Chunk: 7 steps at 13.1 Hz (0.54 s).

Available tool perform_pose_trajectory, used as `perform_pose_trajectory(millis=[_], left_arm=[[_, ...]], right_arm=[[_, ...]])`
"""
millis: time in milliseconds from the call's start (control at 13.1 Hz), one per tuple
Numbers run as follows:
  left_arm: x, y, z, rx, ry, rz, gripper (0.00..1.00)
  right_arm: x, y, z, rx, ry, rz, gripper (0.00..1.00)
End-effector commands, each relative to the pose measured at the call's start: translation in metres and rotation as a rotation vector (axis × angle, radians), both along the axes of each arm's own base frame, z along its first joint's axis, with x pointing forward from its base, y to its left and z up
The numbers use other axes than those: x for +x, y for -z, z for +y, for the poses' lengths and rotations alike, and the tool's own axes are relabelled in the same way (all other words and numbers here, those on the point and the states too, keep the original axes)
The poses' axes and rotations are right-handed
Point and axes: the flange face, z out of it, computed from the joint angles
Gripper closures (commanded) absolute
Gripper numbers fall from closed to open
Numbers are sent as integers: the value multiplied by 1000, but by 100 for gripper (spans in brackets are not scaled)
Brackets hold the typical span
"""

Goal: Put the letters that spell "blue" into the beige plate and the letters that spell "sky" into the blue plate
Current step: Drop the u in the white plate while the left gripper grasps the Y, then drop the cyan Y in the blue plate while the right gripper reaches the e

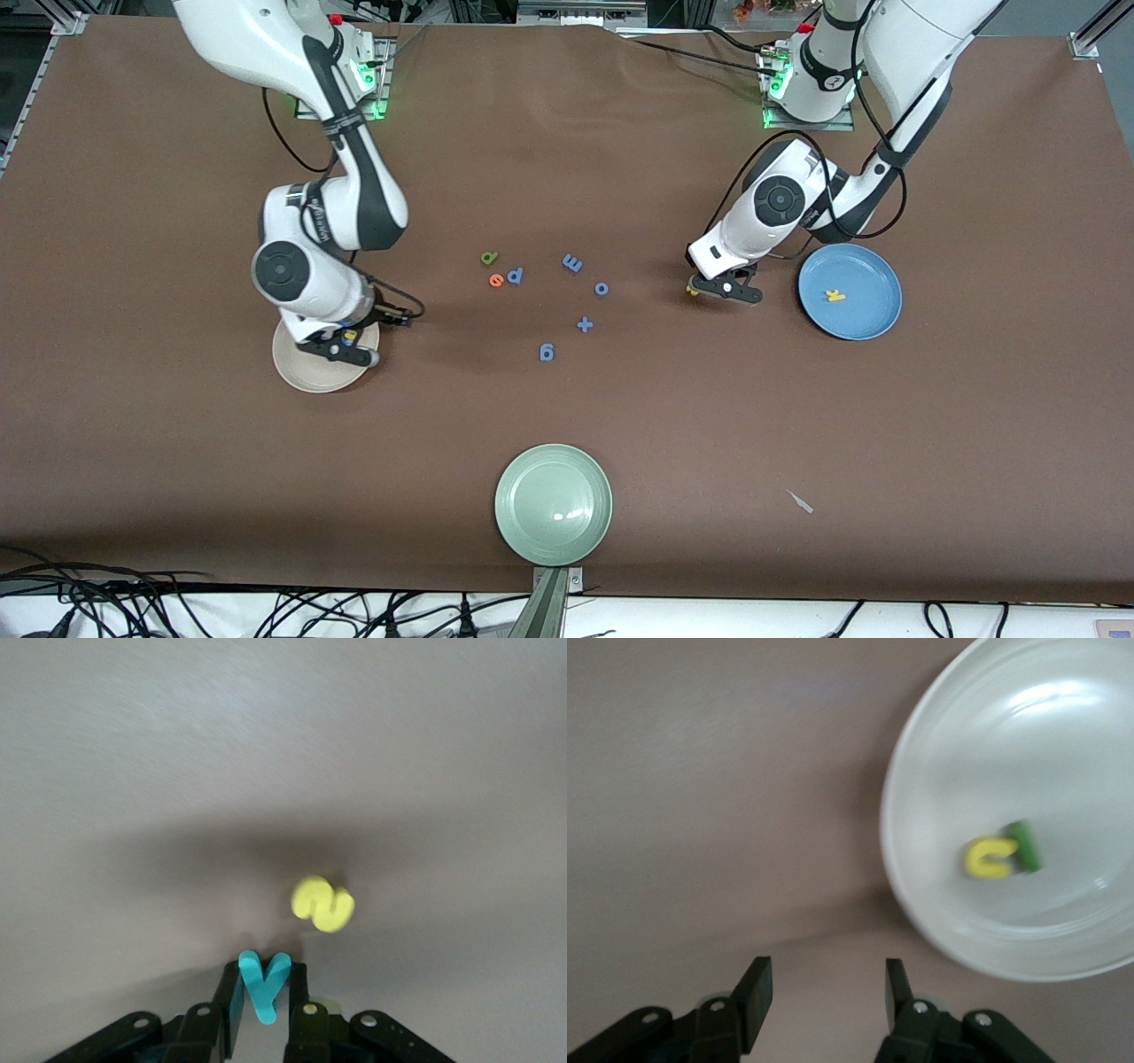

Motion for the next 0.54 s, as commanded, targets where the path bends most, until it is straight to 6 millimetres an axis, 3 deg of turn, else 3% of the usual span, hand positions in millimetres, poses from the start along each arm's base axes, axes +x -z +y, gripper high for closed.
perform_pose_trajectory(millis=[0,230,383,459], left_arm=[[29,-18,24,64,-38,22,100],[50,-40,32,115,-63,65,100],[68,-54,74,119,-110,68,100],[71,-65,88,123,-83,81,100]], right_arm=[[-25,11,63,3,99,-27,40],[-66,39,135,-24,198,-68,40],[-91,54,163,-44,226,-70,40],[-94,56,165,-49,236,-65,40]])
